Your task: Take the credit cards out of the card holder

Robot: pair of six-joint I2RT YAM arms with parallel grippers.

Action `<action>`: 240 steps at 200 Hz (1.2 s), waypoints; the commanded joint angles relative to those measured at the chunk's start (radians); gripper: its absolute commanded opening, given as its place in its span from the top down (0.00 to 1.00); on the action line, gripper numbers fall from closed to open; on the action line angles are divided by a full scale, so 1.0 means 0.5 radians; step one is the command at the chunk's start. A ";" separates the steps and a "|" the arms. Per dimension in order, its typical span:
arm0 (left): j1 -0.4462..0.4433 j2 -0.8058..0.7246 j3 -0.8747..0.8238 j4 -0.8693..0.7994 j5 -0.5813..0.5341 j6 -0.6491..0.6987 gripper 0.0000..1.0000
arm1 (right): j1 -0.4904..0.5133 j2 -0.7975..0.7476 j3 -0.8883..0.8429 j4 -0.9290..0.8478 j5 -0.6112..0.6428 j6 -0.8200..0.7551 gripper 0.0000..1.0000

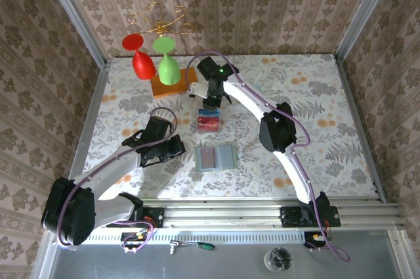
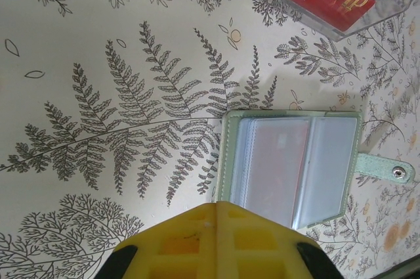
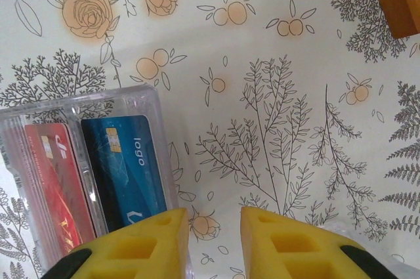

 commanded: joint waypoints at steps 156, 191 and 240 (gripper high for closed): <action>0.006 0.098 -0.093 0.283 0.060 -0.025 0.93 | 0.340 -1.055 -1.488 0.753 0.075 1.071 0.70; -0.032 0.153 -0.076 0.304 0.076 -0.021 0.93 | 0.403 -1.252 -1.860 0.943 0.060 1.349 0.70; -0.115 0.250 -0.076 0.372 0.076 -0.048 0.93 | 0.417 -1.471 -2.298 1.236 -0.080 1.766 0.70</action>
